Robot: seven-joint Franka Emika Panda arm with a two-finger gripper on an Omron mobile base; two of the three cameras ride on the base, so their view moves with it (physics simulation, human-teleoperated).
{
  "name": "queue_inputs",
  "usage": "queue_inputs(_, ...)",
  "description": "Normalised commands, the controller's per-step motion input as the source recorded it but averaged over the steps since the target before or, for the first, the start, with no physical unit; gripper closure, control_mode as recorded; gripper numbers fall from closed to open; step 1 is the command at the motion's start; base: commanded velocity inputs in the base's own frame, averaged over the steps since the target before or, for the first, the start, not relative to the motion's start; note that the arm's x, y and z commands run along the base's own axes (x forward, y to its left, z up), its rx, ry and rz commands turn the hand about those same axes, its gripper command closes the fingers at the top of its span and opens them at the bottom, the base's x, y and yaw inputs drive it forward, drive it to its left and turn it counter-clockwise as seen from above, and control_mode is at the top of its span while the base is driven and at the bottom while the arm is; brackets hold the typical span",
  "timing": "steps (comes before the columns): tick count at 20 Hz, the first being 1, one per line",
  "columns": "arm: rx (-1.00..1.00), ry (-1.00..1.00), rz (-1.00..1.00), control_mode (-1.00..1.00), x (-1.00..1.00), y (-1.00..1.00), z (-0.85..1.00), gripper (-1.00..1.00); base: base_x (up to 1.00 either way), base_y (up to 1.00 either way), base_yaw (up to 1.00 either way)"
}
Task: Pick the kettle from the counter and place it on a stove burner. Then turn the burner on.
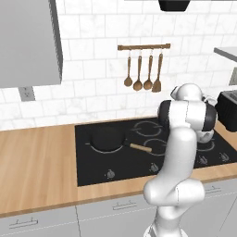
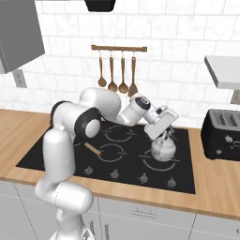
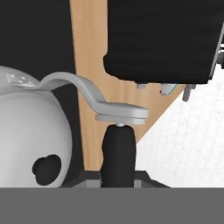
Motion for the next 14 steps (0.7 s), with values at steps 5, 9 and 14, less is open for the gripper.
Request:
queue_inputs(5, 0.00, -0.04, 0.00, -1.00, -0.18, 0.01, 0.00, 1.00, 0.00, 0.00, 0.00)
queue_inputs(9, 0.00, -0.07, 0.02, -1.00, -0.42, 0.01, 0.00, 1.00, 0.00, 0.00, 0.00)
queue_inputs(14, 0.00, 0.00, 0.01, -1.00, -0.03, 0.01, 0.00, 1.00, 0.00, 0.00, 0.00)
